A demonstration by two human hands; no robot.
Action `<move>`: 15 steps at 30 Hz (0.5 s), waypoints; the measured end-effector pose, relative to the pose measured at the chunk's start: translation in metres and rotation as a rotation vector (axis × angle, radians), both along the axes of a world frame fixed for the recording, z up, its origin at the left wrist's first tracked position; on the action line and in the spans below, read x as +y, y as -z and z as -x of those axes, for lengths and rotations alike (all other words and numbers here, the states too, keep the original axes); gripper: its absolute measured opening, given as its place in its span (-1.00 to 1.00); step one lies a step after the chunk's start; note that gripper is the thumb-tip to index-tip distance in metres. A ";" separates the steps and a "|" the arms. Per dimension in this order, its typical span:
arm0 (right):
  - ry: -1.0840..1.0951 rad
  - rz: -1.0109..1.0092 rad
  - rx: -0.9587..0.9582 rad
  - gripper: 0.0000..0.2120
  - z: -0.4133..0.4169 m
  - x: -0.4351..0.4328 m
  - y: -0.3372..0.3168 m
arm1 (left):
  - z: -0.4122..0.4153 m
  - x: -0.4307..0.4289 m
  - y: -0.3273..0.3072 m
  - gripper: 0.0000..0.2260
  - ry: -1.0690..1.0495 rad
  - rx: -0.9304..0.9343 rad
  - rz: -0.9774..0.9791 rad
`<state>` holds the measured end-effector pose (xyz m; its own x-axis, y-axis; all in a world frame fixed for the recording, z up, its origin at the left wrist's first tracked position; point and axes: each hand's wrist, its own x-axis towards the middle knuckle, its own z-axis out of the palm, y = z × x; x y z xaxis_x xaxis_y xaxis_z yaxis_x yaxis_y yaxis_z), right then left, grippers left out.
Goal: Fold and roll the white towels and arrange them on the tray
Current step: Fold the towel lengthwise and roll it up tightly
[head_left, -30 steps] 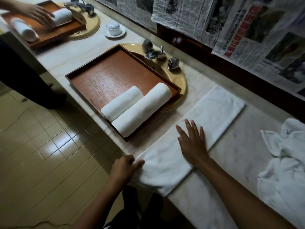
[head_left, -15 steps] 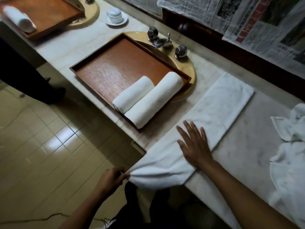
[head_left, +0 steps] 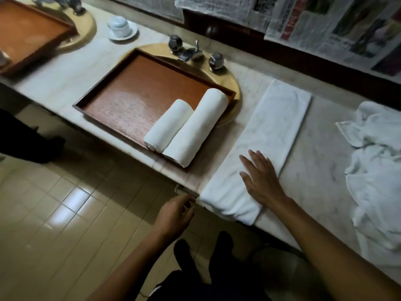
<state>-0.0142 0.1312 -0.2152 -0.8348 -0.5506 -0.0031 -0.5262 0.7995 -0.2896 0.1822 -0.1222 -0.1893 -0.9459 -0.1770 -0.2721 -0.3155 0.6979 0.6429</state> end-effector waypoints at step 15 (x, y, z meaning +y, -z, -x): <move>0.206 0.205 -0.022 -0.53 0.121 0.033 -0.028 | 0.165 0.121 0.000 -0.50 0.444 0.269 0.254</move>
<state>-0.1347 0.1642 -0.1871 -0.9302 -0.3601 0.0713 -0.3503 0.8126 -0.4658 0.0171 -0.0016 -0.1888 -0.9744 0.2244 -0.0121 0.1945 0.8690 0.4549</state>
